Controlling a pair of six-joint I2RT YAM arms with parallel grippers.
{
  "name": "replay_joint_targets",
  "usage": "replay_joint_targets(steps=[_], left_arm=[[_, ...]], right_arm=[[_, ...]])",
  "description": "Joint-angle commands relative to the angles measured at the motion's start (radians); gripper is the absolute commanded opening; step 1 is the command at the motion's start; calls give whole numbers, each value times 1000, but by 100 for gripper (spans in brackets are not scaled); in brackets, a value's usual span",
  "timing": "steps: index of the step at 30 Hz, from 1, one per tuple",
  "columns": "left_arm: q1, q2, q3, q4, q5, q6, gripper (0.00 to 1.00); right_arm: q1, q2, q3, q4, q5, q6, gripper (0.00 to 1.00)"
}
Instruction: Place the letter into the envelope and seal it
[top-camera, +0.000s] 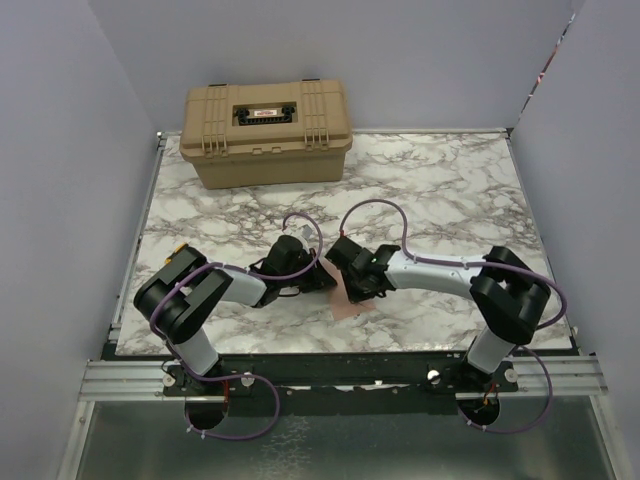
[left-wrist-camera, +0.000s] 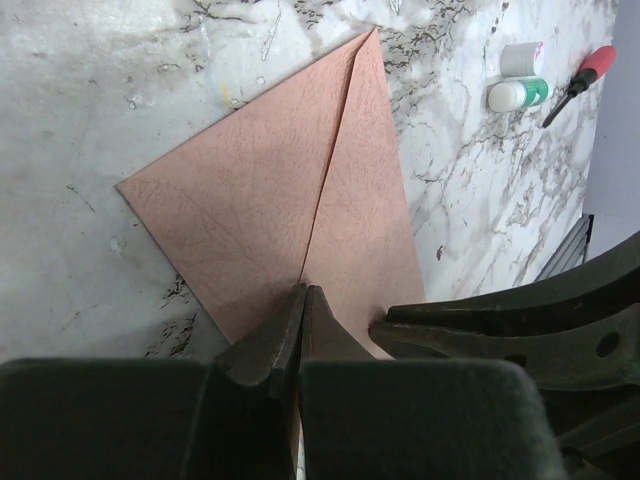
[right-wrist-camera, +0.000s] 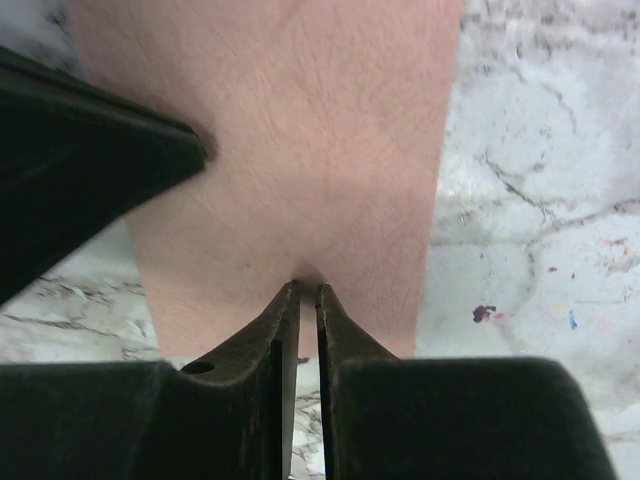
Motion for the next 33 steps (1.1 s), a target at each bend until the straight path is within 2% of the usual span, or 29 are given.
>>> replay_joint_targets(steps=[1, 5, 11, 18, 27, 33], left_arm=[[14, 21, -34, -138, -40, 54, 0], [14, 23, -35, -137, -37, 58, 0], [15, 7, -43, -129, -44, 49, 0], [18, 1, -58, -115, -46, 40, 0], [27, 9, -66, -99, -40, 32, 0], [40, 1, -73, -99, -36, 33, 0]], right_arm=[[8, 11, 79, 7, 61, 44, 15], [8, -25, 94, 70, 84, 62, 15], [8, 66, 127, 60, 95, 73, 14], [8, 111, 69, 126, 33, 79, 12], [8, 94, 25, 20, 42, 57, 13], [8, 24, -18, -35, 71, 41, 13]])
